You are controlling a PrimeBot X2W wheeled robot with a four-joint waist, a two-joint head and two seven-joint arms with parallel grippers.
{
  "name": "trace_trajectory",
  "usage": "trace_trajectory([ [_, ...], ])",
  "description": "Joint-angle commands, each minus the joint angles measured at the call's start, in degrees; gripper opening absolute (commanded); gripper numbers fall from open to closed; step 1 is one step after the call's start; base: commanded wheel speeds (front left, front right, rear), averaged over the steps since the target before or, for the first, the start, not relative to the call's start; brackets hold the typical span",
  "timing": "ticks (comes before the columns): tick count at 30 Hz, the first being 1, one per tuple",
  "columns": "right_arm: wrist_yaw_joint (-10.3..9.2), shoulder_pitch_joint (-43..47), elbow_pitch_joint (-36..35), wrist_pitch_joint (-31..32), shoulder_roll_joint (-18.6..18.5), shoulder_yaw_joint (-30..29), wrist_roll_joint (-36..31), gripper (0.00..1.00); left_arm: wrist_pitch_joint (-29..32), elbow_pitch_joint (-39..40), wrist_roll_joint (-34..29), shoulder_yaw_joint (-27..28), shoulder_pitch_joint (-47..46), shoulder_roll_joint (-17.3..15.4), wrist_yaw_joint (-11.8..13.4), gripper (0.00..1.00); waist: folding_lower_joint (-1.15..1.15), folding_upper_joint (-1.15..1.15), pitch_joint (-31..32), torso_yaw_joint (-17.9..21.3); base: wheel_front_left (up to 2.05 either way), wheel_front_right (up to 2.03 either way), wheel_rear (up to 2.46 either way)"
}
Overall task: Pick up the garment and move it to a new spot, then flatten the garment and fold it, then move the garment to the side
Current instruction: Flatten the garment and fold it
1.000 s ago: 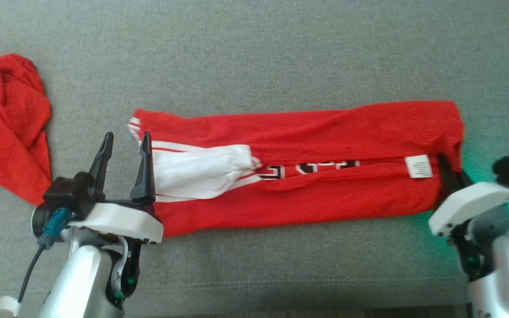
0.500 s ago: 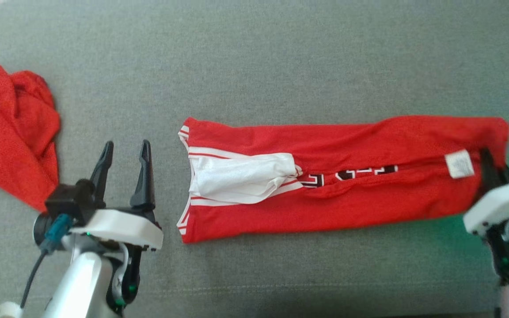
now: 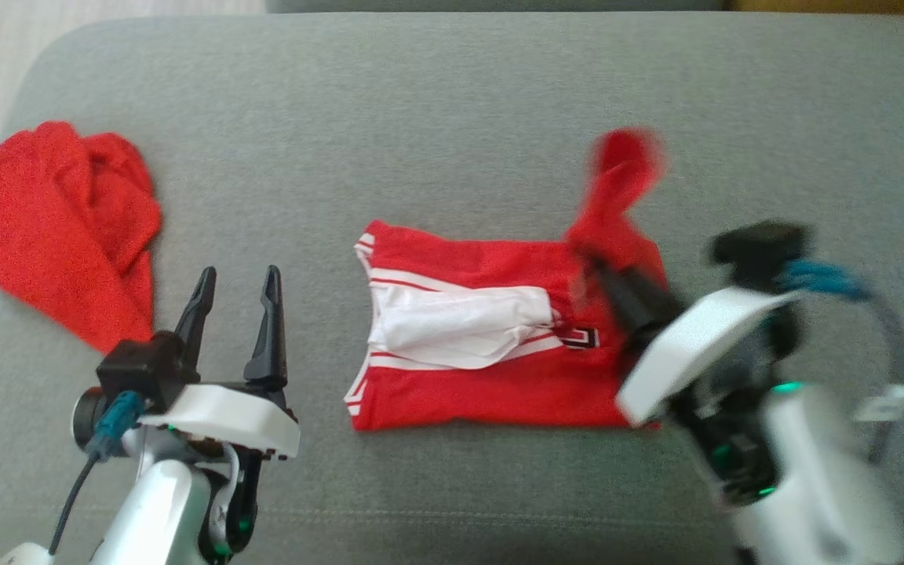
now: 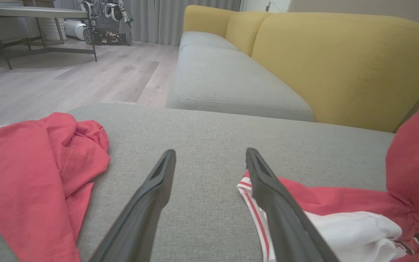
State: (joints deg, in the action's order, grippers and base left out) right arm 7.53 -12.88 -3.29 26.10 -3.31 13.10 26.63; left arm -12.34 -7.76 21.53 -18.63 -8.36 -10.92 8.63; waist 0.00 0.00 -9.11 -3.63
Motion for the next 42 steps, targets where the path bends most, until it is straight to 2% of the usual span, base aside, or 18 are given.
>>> trace_trajectory([
  [1, -0.04, -2.5, 0.5, -1.3, 0.4, 4.4, 3.3, 0.00, 0.0, 1.9, 0.3, 1.7, -1.4, -1.0, 0.3, 1.00, 0.00, 0.00, -0.1, -1.4, 0.00, 0.00, 0.00],
  [6, -0.04, -6.6, 10.2, -7.4, 0.4, 12.6, 11.6, 0.00, -0.1, 1.6, 0.2, 0.8, -2.1, -0.5, 0.2, 1.00, 0.00, 0.00, -1.3, -4.0, 0.00, 0.00, 0.00],
  [7, -0.04, -6.6, 10.2, -7.4, 0.4, 12.6, 11.6, 0.00, -0.1, 1.6, 0.2, 0.8, -2.1, -0.5, 0.2, 1.00, 0.00, 0.00, -1.3, -4.0, 0.00, 0.00, 0.00],
  [9, -0.04, -10.1, 16.2, -11.8, 0.4, 16.6, 15.2, 0.00, -0.3, 1.2, 0.2, 0.5, -2.5, -0.2, 0.1, 1.00, 0.00, 0.00, -2.2, -5.2, 0.00, 0.00, 0.00],
  [14, -0.04, -15.1, 24.8, -16.0, 0.4, 23.4, 20.3, 0.00, -0.7, 0.5, 0.3, 0.2, -3.2, 0.2, -0.2, 1.00, 0.00, 0.00, -3.7, -6.5, 0.00, 0.00, 0.00],
  [15, -0.04, -15.9, 26.1, -16.8, 0.4, 24.6, 21.0, 0.07, -0.8, 0.4, 0.3, 0.1, -3.4, 0.3, -0.3, 1.00, 0.00, 0.00, -4.0, -6.6, 0.00, 0.00, 0.00],
  [16, -0.04, -16.7, 27.3, -17.7, 0.4, 25.6, 21.6, 0.42, -0.9, 0.3, 0.3, 0.1, -3.6, 0.3, -0.3, 1.00, 0.00, 0.00, -4.2, -6.6, 0.00, 0.00, 0.00],
  [17, -0.04, -17.5, 28.2, -18.5, 0.4, 26.5, 22.3, 1.00, -1.0, 0.2, 0.3, 0.1, -3.7, 0.3, -0.2, 1.00, 0.00, 0.00, -4.4, -6.6, 0.00, 0.00, 0.00],
  [23, -0.04, -21.7, 29.8, -25.8, 0.4, 29.8, 23.8, 1.00, -1.4, -0.1, 0.3, 0.5, -4.3, 0.0, -0.2, 1.00, 0.00, 0.00, -5.1, -5.3, 0.00, 0.00, 0.00],
  [27, -0.04, -23.2, 29.8, -30.4, 0.4, 28.3, 21.3, 1.00, -1.6, 0.0, 0.1, 0.7, -4.3, -0.5, 0.0, 1.00, 0.00, 0.00, -4.7, -3.7, 0.00, 0.00, 0.00],
  [31, -0.04, -23.2, 30.4, -34.0, 0.2, 22.5, 15.0, 1.00, -1.6, 0.2, 0.1, 1.0, -4.0, -1.0, 0.4, 1.00, 0.00, 0.00, -3.9, -2.2, 0.00, 0.00, 0.00],
  [35, -0.04, -20.7, 29.3, -35.5, -1.9, 14.9, 7.1, 1.00, -1.4, 0.7, 0.0, 1.2, -3.6, -1.5, 0.9, 1.00, 0.00, 0.00, -2.7, -0.8, 0.00, 0.00, 0.00],
  [42, -0.04, -10.4, 20.2, -33.0, -5.0, 1.0, -4.3, 1.00, -1.0, 2.7, 0.1, 2.0, -2.1, -3.1, 1.6, 1.00, 0.00, 0.00, -1.1, 1.2, 0.00, 0.00, 0.00],
])
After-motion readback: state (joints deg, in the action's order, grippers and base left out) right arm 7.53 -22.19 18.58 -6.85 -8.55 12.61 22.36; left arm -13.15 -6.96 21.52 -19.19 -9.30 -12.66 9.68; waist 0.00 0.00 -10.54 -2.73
